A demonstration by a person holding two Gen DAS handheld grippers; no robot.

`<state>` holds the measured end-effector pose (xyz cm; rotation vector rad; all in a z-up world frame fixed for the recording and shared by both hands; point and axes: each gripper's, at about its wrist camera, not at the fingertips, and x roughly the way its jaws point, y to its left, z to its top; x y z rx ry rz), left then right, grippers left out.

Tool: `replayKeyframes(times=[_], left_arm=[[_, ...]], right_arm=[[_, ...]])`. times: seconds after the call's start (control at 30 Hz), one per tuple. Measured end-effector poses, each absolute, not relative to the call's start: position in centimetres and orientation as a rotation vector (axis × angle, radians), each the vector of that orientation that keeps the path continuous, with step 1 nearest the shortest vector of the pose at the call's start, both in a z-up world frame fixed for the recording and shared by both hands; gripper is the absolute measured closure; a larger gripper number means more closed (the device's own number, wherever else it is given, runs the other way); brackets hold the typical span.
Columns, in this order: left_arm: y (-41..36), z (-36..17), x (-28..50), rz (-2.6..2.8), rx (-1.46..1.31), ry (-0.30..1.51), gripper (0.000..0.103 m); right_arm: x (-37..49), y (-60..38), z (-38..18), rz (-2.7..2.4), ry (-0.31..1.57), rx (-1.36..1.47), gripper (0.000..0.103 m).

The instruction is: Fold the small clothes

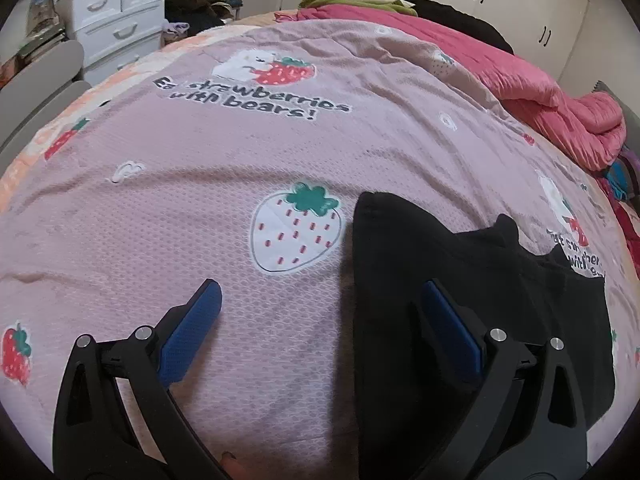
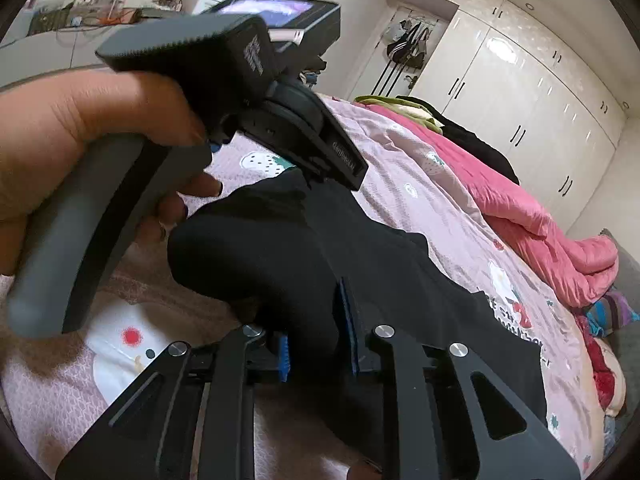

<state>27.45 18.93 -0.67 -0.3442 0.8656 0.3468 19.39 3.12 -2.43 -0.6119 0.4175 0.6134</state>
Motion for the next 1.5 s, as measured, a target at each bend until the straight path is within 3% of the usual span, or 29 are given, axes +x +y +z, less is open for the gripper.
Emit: replayKeyframes(times=[0.17,0.27,0.33,0.4,0.5,1.0,1.5], left_arm=[[18.0,-0.9,27.8,0.306,-0.338,0.870,0.010],[17.3,-0.8,28.0,0.253,-0.364,0.864,0.032],[16.5,-0.7,28.2,0.207,-0.381,0.858,0.057],[15.7,-0.6,28.2,0.167,-0.403,0.850,0.073],[14.6,0.2,28.0,0.137,-0.424,0.813,0.085],[6.1,6.6,28.6,0.003,-0.341,0.686,0.088],[-3.1,5.8,32.4,-0.056,-0.228,0.783,0.088]], right_arm=[[19.4,2.5,-2.0,0.599,0.401,-0.582,0.085],[19.3,1.9,-1.5,0.589,0.391,-0.557,0.086],[19.2,1.5,-1.2,0.580,0.386,-0.539,0.086],[19.1,1.0,-0.9,0.573,0.387,-0.517,0.086],[19.1,0.0,-0.5,0.546,0.369,-0.491,0.087],[20.2,-8.7,2.8,0.418,0.332,-0.227,0.089],[22.2,-16.1,1.4,0.322,0.488,0.024,0.089]])
